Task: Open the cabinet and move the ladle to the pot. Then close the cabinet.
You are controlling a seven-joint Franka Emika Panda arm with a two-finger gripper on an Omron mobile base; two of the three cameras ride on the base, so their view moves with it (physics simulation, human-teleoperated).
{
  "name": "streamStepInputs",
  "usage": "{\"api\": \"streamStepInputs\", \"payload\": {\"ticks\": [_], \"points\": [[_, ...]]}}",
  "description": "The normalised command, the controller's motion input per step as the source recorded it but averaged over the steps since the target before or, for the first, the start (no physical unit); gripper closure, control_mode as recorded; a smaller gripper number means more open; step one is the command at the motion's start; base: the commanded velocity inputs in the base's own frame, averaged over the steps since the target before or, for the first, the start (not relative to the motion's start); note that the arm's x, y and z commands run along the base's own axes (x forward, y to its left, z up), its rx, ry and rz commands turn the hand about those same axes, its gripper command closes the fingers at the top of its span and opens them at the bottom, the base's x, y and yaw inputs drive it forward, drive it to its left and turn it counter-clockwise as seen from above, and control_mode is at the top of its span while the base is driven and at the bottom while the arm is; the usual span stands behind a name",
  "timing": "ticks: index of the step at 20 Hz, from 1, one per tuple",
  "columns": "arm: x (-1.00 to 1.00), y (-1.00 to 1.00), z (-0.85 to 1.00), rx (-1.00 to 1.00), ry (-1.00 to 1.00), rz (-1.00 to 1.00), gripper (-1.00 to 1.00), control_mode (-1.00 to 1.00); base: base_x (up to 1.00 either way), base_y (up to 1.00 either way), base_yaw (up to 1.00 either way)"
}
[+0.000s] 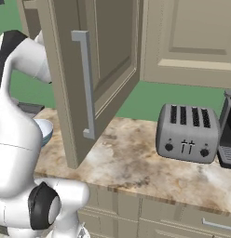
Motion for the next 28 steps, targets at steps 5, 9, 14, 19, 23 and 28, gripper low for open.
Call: {"api": "streamStepInputs", "payload": {"ticks": [5, 9, 14, 19, 23, 28], "points": [[0.41, 0.02, 0.0, 0.0, -0.08, 0.01, -1.0, -1.0, 0.0, 0.0, 0.0], [0.45, -0.06, -0.04, 0.0, -0.07, 0.06, -1.0, -1.0, 0.0, 0.0, 0.0], [0.3, 0.0, -0.01, 0.0, -0.02, 0.07, -1.0, -1.0, 0.0, 0.0, 0.0], [0.2, 0.03, 0.0, 0.0, 0.0, 0.04, -1.0, -1.0, 0.0, 0.0, 0.0], [0.28, 0.0, -0.01, 0.0, 0.0, 0.03, -1.0, -1.0, 0.0, 0.0, 0.0], [0.32, 0.06, -0.09, -0.01, 0.0, 0.03, -1.0, -1.0, 0.0, 0.0, 0.0]]}}
